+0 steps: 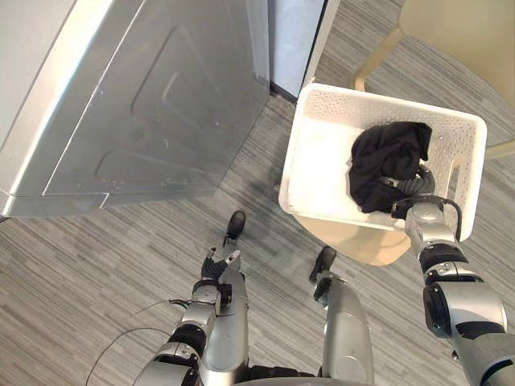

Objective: Pick up the laundry basket with both hands and put the clothes into the washing machine.

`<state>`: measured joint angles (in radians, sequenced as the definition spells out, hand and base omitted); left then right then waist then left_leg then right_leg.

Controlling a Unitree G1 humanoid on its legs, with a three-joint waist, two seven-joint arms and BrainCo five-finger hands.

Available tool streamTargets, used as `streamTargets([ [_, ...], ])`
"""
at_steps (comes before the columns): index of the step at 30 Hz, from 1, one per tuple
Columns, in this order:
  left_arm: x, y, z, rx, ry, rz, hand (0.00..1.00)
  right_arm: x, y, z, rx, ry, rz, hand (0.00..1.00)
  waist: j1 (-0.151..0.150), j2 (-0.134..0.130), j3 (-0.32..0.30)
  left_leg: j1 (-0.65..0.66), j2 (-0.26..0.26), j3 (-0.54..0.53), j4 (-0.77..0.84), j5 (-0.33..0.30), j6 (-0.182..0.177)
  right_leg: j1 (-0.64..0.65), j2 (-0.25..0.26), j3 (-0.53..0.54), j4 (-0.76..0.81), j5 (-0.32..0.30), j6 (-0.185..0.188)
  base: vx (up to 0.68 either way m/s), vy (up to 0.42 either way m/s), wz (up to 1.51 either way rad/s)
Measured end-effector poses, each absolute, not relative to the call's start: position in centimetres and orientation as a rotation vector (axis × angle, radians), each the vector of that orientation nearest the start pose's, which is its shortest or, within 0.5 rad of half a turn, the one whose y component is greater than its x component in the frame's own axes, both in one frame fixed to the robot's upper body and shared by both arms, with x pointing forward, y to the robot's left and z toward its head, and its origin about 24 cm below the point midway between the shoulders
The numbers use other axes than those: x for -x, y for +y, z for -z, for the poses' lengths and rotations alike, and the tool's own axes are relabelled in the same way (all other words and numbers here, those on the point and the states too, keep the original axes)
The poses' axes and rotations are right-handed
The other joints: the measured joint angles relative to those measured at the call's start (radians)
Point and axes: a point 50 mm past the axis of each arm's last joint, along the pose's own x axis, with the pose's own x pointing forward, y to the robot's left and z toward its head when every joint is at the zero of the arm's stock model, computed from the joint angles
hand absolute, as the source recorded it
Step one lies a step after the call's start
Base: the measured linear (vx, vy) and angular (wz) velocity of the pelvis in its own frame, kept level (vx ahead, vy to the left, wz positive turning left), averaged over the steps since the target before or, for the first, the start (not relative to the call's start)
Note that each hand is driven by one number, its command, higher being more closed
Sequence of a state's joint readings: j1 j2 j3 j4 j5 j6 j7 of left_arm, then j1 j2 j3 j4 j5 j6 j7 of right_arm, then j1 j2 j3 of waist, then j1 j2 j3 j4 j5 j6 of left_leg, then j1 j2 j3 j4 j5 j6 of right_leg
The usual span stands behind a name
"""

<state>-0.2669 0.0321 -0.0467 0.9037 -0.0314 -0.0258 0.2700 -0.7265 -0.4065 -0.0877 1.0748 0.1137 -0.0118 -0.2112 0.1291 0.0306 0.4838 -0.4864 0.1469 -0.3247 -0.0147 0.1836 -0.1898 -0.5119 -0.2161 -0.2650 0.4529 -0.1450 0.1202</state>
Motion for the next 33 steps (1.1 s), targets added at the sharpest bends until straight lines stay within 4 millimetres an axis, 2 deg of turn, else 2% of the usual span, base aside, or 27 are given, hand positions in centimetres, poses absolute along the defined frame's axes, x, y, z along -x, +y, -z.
streamTargets([
  [2, -25.0, 15.3, 8.6, -0.040, 0.628, -0.219, 0.00, -35.0, -26.3, -3.7, 0.112, 0.323, 0.426, 1.00, 0.001, -0.001, 0.000, 0.007, 0.000, 0.002, 0.000, 0.000, 0.000, 0.004, 0.000, 0.003, 0.002, 0.000, 0.000, -0.02, -0.063, -0.02],
  [4, -24.8, 15.5, 8.8, 0.019, 0.646, -0.245, 0.00, -34.5, -25.6, -2.5, 0.040, 0.355, 0.434, 1.00, 0.001, -0.002, 0.000, 0.021, 0.000, 0.002, 0.000, 0.000, 0.000, 0.019, 0.000, 0.005, 0.000, 0.000, 0.000, -0.02, -0.044, 0.00],
  [6, -24.6, 15.7, 9.0, 0.035, 0.657, -0.256, 0.00, -33.9, -25.8, -1.9, -0.023, 0.365, 0.459, 1.00, 0.004, -0.003, 0.001, 0.044, 0.000, 0.005, -0.004, 0.000, 0.000, 0.039, 0.000, 0.008, -0.003, 0.000, 0.000, -0.02, -0.037, -0.02],
  [10, -24.0, 16.5, 9.3, 0.061, 0.673, -0.293, 0.00, -33.4, -25.7, -2.5, -0.142, 0.282, 0.496, 1.00, -0.002, -0.017, -0.001, 0.091, -0.001, 0.028, -0.011, -0.004, 0.007, 0.069, -0.001, 0.028, -0.007, -0.002, 0.004, -0.03, -0.021, -0.11],
  [13, -23.0, 17.5, 9.8, 0.066, 0.687, -0.308, 0.00, -32.3, -26.0, -3.1, -0.231, 0.190, 0.527, 1.00, -0.007, -0.035, -0.002, 0.146, -0.004, 0.045, -0.021, -0.011, 0.017, 0.114, -0.002, 0.044, -0.020, -0.007, 0.013, -0.01, -0.012, -0.12],
  [15, -22.0, 18.4, 10.2, 0.100, 0.695, -0.317, 0.00, -31.3, -26.1, -3.9, -0.282, 0.107, 0.543, 1.00, -0.017, -0.072, -0.029, 0.172, -0.013, 0.066, -0.022, -0.018, 0.028, 0.133, -0.012, 0.054, -0.027, -0.008, 0.024, 0.03, 0.004, -0.10],
  [17, -21.4, 18.7, 10.3, 0.107, 0.694, -0.311, 0.00, -30.4, -26.6, -4.6, -0.305, 0.036, 0.583, 1.00, -0.037, -0.095, -0.062, 0.181, -0.021, 0.068, -0.030, -0.019, 0.030, 0.145, -0.018, 0.061, -0.041, -0.007, 0.032, 0.06, 0.011, 0.00],
  [19, -21.0, 18.6, 10.1, 0.115, 0.673, -0.290, 0.00, -29.3, -27.3, -5.4, -0.312, -0.027, 0.619, 1.00, -0.040, -0.115, -0.092, 0.210, -0.028, 0.085, -0.045, -0.019, 0.030, 0.163, -0.026, 0.074, -0.053, -0.004, 0.040, 0.10, 0.013, -0.09],
  [23, -21.5, 17.3, 8.3, 0.125, 0.564, -0.205, 0.00, -27.5, -27.9, -7.2, -0.301, -0.149, 0.651, 1.00, -0.060, -0.117, -0.181, 0.269, -0.038, 0.111, -0.066, -0.024, 0.037, 0.225, -0.033, 0.083, -0.106, 0.013, 0.047, 0.07, 0.008, -0.13],
  [27, -23.2, 15.0, 4.5, 0.156, 0.370, -0.084, 0.00, -26.6, -27.5, -9.1, -0.298, -0.261, 0.622, 1.00, -0.068, -0.095, -0.261, 0.333, -0.040, 0.154, -0.076, -0.040, 0.047, 0.295, -0.028, 0.107, -0.182, 0.048, 0.058, 0.03, 0.014, -0.26],
  [29, -24.0, 14.0, 2.5, 0.181, 0.276, -0.042, 0.00, -26.3, -26.9, -10.5, -0.289, -0.327, 0.580, 1.00, -0.090, -0.081, -0.292, 0.372, -0.041, 0.177, -0.076, -0.050, 0.052, 0.348, -0.024, 0.120, -0.239, 0.079, 0.065, 0.02, 0.037, -0.27],
  [31, -24.3, 13.4, 1.6, 0.208, 0.237, -0.026, 0.00, -26.2, -26.2, -11.5, -0.285, -0.373, 0.537, 1.00, -0.098, -0.076, -0.312, 0.395, -0.042, 0.200, -0.076, -0.058, 0.055, 0.372, -0.022, 0.136, -0.274, 0.099, 0.068, 0.00, 0.037, -0.31],
  [32, -24.5, 13.1, 0.8, 0.221, 0.207, -0.014, 0.00, -25.9, -25.8, -12.3, -0.281, -0.417, 0.508, 1.00, -0.114, -0.070, -0.323, 0.410, -0.043, 0.208, -0.077, -0.062, 0.057, 0.396, -0.022, 0.139, -0.300, 0.111, 0.071, 0.00, 0.032, -0.33],
  [33, -24.6, 12.8, 0.1, 0.231, 0.177, 0.001, 0.00, -25.5, -25.5, -12.9, -0.277, -0.450, 0.491, 1.00, -0.118, -0.069, -0.337, 0.423, -0.042, 0.223, -0.077, -0.066, 0.058, 0.407, -0.019, 0.152, -0.321, 0.124, 0.071, -0.01, 0.031, -0.32],
])
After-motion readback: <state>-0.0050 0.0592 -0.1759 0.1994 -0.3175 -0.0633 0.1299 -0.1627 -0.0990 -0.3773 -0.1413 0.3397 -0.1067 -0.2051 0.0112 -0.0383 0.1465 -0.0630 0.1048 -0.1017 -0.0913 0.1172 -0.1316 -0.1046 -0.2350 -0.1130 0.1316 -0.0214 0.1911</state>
